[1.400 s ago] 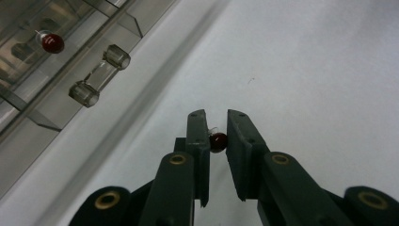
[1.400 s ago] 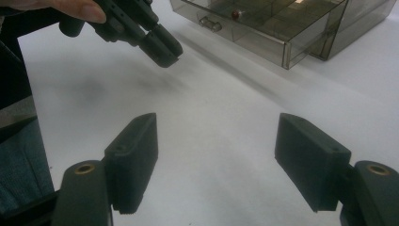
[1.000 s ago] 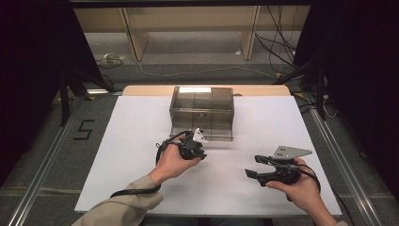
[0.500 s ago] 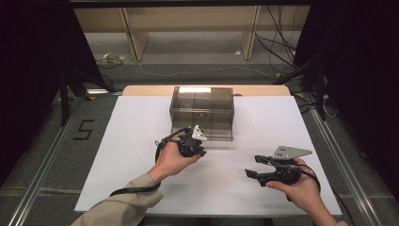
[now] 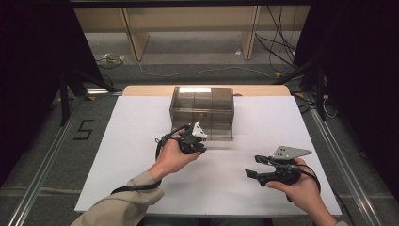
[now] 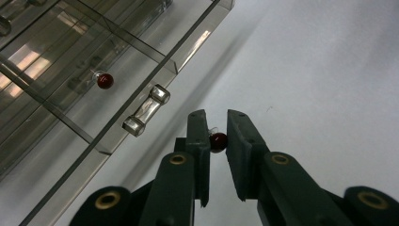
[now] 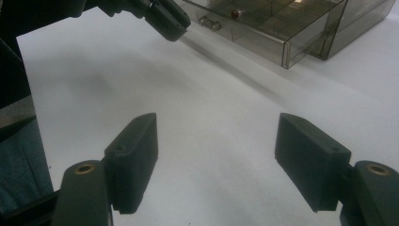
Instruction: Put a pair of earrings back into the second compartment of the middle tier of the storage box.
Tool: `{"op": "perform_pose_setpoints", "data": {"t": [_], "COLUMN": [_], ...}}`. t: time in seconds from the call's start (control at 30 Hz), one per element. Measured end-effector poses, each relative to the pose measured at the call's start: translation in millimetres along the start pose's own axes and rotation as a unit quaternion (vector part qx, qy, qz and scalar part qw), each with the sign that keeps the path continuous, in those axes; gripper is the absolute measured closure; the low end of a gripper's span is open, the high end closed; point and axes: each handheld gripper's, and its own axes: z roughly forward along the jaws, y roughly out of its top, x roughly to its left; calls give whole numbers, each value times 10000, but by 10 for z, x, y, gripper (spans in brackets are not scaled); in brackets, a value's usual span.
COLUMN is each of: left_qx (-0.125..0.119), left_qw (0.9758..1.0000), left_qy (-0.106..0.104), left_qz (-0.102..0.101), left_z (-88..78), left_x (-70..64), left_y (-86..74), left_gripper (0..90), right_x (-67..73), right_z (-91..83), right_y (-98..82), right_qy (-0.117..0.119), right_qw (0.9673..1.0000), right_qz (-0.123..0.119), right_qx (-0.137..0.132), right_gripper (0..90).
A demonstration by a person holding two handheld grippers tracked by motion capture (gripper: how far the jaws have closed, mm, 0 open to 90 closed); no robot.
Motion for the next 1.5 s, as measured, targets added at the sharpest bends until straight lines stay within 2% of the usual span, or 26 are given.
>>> {"op": "perform_pose_setpoints", "data": {"t": [1.5], "left_qx": [-242], "left_qw": [9996], "left_qy": [142], "left_qz": [-29], "left_z": [-89], "left_x": [122], "left_y": [169], "left_gripper": [792], "right_x": [-3], "right_z": [2], "right_y": [-1], "right_qy": [5], "right_qw": [10000], "right_qz": [27], "right_qx": [16], "right_gripper": [311]}}
